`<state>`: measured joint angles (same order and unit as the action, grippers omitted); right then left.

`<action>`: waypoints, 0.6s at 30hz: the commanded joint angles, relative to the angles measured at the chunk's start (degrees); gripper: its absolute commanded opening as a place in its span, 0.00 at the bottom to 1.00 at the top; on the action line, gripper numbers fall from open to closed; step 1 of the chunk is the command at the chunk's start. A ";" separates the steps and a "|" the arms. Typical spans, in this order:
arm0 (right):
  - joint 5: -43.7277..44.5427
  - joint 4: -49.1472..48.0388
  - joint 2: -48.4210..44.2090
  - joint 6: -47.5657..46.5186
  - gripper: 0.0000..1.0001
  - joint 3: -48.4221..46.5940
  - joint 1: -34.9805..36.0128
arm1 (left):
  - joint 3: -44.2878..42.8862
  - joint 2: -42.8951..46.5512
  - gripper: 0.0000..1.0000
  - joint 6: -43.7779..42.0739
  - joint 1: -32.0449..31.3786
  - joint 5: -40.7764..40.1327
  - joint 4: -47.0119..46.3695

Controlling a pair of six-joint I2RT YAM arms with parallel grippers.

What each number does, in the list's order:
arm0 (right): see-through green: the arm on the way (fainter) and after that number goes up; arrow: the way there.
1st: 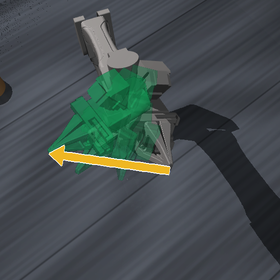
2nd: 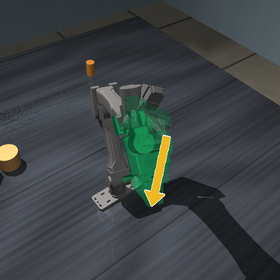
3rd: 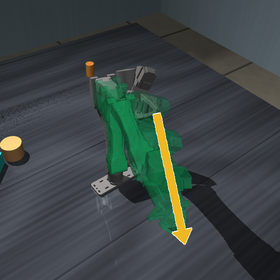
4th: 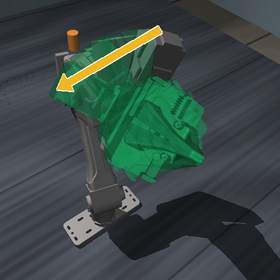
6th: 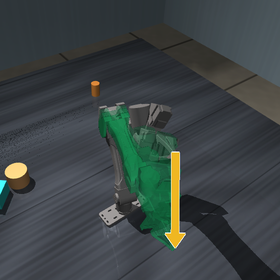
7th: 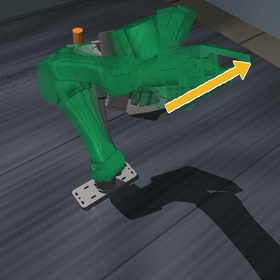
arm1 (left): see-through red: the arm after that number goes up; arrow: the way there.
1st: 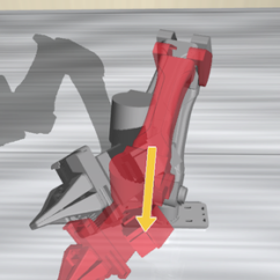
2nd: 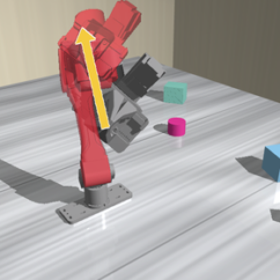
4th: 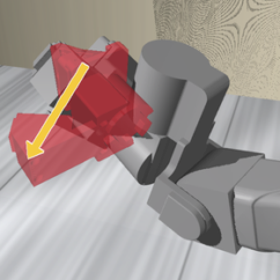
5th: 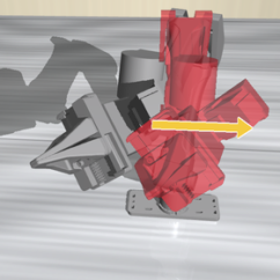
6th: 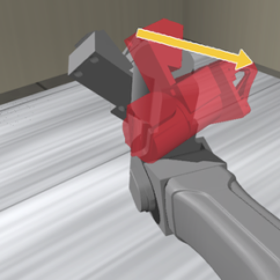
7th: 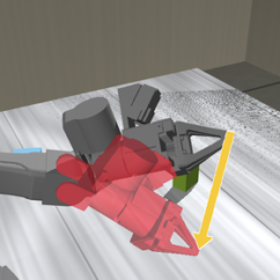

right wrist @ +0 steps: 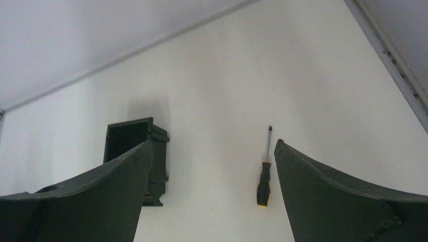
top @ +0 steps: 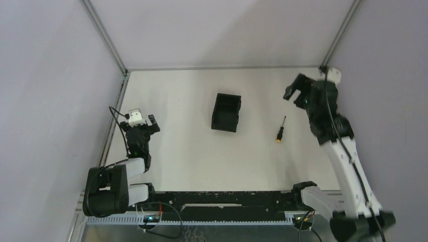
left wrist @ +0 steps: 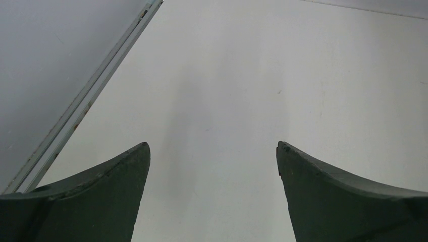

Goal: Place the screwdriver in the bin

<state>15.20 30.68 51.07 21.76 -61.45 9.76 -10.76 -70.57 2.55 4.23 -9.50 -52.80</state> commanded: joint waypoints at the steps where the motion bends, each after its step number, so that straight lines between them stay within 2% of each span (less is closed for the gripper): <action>1: -2.95 21.11 15.96 -1.87 0.98 -14.80 -1.82 | -2.50 -0.01 1.00 -0.88 -0.46 -0.55 -2.58; 6: -12.80 22.01 29.17 -3.30 0.95 -16.33 -6.71 | -2.51 -0.05 1.00 -0.92 -0.45 -0.53 -2.58; 12: -14.59 17.48 44.83 -4.63 0.86 -12.18 -6.95 | -2.49 0.00 1.00 -0.88 -0.45 -0.53 -2.58; 16: -13.89 13.13 50.50 -4.21 0.82 -7.94 -7.08 | -2.52 0.00 1.00 -0.90 -0.45 -0.59 -2.58; 18: -14.20 11.54 52.35 -4.14 0.76 -6.88 -7.10 | -2.55 -0.02 1.00 -0.93 -0.45 -0.54 -2.58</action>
<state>1.89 46.02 101.95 18.37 -69.54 2.66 -10.76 -70.57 2.55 4.23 -9.50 -52.84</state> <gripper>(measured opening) 0.808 0.996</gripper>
